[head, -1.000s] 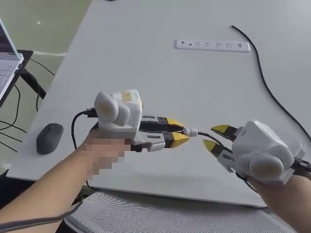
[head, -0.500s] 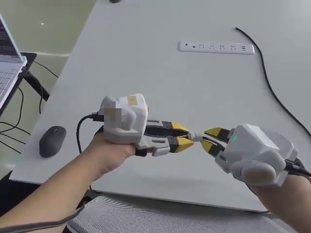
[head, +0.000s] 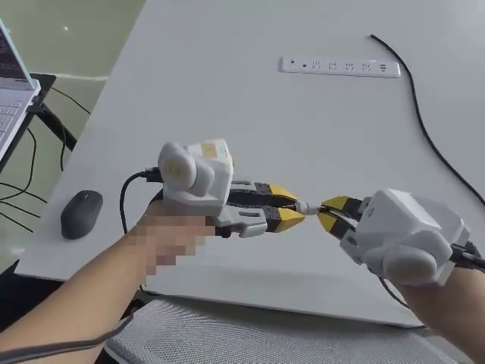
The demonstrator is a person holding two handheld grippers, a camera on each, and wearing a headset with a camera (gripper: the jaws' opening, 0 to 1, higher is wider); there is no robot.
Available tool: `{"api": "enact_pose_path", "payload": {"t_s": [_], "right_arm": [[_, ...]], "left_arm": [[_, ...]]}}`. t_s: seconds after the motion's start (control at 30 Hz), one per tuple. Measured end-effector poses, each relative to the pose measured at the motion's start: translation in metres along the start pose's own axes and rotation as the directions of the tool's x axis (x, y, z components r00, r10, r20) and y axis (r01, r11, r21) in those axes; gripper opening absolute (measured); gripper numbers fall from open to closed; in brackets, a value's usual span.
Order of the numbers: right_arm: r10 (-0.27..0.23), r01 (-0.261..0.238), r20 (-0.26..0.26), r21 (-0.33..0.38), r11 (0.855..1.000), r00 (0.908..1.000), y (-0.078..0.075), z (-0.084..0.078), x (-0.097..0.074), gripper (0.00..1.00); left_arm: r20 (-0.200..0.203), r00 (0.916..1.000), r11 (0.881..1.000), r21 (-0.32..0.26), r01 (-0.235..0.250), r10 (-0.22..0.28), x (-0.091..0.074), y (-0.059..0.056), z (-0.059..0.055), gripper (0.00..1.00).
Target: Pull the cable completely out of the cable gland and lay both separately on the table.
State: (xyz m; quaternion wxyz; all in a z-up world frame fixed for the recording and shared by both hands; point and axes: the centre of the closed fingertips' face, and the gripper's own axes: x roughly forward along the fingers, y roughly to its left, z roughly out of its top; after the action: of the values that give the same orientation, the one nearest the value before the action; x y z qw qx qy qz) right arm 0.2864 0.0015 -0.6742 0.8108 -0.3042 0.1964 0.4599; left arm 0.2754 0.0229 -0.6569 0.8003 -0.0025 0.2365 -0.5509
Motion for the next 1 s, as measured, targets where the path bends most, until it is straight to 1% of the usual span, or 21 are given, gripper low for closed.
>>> {"api": "enact_pose_path", "payload": {"t_s": [0.07,0.23,0.3,0.33,0.53,0.67,0.7,0.73,0.77,0.9,1.0], "right_arm": [[-0.003,0.003,-0.001,0.010,1.000,1.0000,-0.002,-0.003,-0.001,0.01],[-0.010,0.011,-0.009,0.084,0.996,0.9999,-0.006,-0.012,-0.003,0.00],[-0.015,0.016,-0.013,0.124,0.992,0.9998,-0.007,-0.016,-0.003,0.00],[-0.019,0.021,-0.015,0.158,0.987,0.9997,-0.008,-0.019,-0.003,0.00],[-0.032,0.037,-0.026,0.252,0.967,0.9992,-0.014,-0.028,-0.004,0.00],[-0.042,0.051,-0.036,0.327,0.944,0.9985,-0.016,-0.036,-0.004,0.00],[-0.044,0.056,-0.044,0.358,0.932,0.9981,-0.017,-0.039,-0.004,0.00],[-0.042,0.055,-0.044,0.377,0.924,0.9982,-0.017,-0.041,-0.004,0.00],[-0.044,0.057,-0.041,0.410,0.910,0.9982,-0.018,-0.043,-0.004,0.00],[-0.055,0.073,-0.051,0.468,0.881,0.9972,-0.022,-0.052,-0.004,0.00],[-0.059,0.081,-0.059,0.516,0.853,0.9966,-0.023,-0.060,-0.003,0.00]], "left_arm": [[0.001,1.0000,1.000,0.002,0.000,0.000,0.000,0.001,0.000,0.15],[0.006,1.0000,1.000,0.002,0.002,-0.002,0.001,0.002,0.002,0.15],[0.007,1.0000,1.000,0.002,0.003,-0.003,0.002,0.002,0.002,0.15],[0.007,1.0000,1.000,0.001,0.003,-0.003,0.003,0.001,0.002,0.15],[0.013,0.9999,1.000,0.001,0.000,0.000,0.003,0.001,0.004,0.15],[0.018,0.9998,1.000,0.001,-0.004,0.004,0.001,0.001,0.005,0.15],[0.018,0.9998,1.000,0.000,-0.006,0.006,0.001,0.001,0.005,0.15],[0.019,0.9998,1.000,0.000,-0.005,0.005,0.001,0.001,0.006,0.15],[0.019,0.9998,1.000,0.002,-0.007,0.007,0.001,0.001,0.006,0.15],[0.025,0.9996,1.000,0.001,-0.010,0.010,0.000,0.000,0.007,0.15],[0.028,0.9995,1.000,0.001,-0.012,0.012,-0.001,0.000,0.007,0.15]]}}
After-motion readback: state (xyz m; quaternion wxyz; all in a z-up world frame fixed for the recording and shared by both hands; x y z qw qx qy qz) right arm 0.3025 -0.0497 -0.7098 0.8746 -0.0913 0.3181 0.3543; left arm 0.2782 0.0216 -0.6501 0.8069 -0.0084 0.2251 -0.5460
